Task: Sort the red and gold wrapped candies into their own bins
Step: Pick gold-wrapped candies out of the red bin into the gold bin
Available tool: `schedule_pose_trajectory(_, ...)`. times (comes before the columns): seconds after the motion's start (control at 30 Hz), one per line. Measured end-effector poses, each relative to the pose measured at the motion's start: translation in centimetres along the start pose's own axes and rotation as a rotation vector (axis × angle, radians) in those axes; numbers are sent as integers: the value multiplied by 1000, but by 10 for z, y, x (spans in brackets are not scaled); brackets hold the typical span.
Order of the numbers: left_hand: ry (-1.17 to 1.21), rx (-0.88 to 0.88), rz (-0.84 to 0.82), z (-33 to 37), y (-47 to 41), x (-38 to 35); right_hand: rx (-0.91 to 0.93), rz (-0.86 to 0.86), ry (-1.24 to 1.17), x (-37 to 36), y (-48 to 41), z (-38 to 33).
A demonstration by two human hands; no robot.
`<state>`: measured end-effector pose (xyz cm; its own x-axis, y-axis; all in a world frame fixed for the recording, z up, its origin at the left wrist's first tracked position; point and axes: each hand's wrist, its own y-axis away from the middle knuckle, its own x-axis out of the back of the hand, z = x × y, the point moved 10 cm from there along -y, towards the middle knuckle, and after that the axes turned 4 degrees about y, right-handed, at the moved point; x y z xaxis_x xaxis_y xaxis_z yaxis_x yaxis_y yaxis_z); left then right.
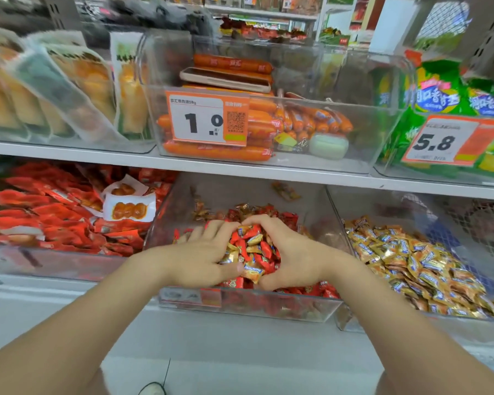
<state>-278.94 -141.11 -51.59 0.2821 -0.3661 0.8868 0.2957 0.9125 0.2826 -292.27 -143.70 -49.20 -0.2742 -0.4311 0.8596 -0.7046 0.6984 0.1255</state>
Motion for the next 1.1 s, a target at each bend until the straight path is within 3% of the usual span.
schedule_pose_trajectory(0.2,-123,18,-50,-5,-15,-16,-11,-73,379,-17,-22,11)
schedule_pose_trajectory(0.47,9,35,185,-27,-21,22,-119,89,468,18,-27,35)
schedule_pose_trajectory(0.6,51,-42,349,-20,-3,50,-145,156,425,45,-6,27)
schedule_pose_trajectory(0.7,116,-130,397,-13,3,57,-18,296,188,59,11,-2)
schedule_pose_trajectory(0.77,135,-144,378,-10,3,53,-40,198,79,41,16,-15)
schedule_pose_trajectory(0.83,67,-131,368,-5,1,48,-64,80,203,14,13,-21)
schedule_pose_trajectory(0.93,-2,-91,391,1,0,48,-62,85,427,-3,3,-27)
schedule_pose_trajectory(1.1,-30,6,344,-7,-3,41,-89,28,344,-8,-4,-18)
